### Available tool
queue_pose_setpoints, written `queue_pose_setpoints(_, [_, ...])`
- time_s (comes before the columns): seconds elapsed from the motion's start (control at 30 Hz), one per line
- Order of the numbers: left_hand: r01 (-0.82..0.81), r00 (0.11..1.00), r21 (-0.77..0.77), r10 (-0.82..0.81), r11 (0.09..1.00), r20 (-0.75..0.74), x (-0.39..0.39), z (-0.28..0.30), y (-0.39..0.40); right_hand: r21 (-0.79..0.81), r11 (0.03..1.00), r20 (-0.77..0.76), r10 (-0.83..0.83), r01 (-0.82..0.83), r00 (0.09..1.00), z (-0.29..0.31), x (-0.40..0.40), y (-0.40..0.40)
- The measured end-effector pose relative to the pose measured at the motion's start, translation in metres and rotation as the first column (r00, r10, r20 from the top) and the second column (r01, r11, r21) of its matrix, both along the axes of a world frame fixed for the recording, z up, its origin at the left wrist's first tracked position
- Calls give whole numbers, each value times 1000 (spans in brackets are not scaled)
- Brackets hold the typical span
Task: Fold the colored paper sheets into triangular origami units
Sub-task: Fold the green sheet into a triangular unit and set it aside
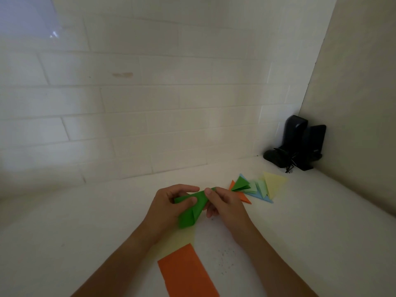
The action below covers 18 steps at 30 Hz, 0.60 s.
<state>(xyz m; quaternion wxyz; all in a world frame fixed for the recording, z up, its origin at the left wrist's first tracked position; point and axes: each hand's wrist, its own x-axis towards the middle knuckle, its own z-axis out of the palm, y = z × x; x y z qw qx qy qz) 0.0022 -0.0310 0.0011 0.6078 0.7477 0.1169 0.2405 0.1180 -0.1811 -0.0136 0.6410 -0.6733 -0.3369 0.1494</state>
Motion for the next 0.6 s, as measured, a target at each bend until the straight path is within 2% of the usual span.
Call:
queue_pose_setpoints(0.1, [2, 1000, -7, -2, 1000, -9, 1, 0, 0, -5, 1000, 20, 7, -7, 1000, 0, 0, 0])
queue_pose_setpoints(0.3, [26, 992, 12, -24, 1000, -120, 1, 0, -2, 11, 998, 62, -69, 69, 996, -3, 1, 1])
queue_pose_setpoints(0.5, [3, 998, -63, -8, 998, -67, -1, 3, -1, -14, 999, 61, 47, -46, 997, -1, 0, 0])
queue_pose_setpoints(0.6, [30, 998, -68, -34, 997, -49, -2, 3, -1, -16, 999, 62, 37, -36, 997, -2, -1, 1])
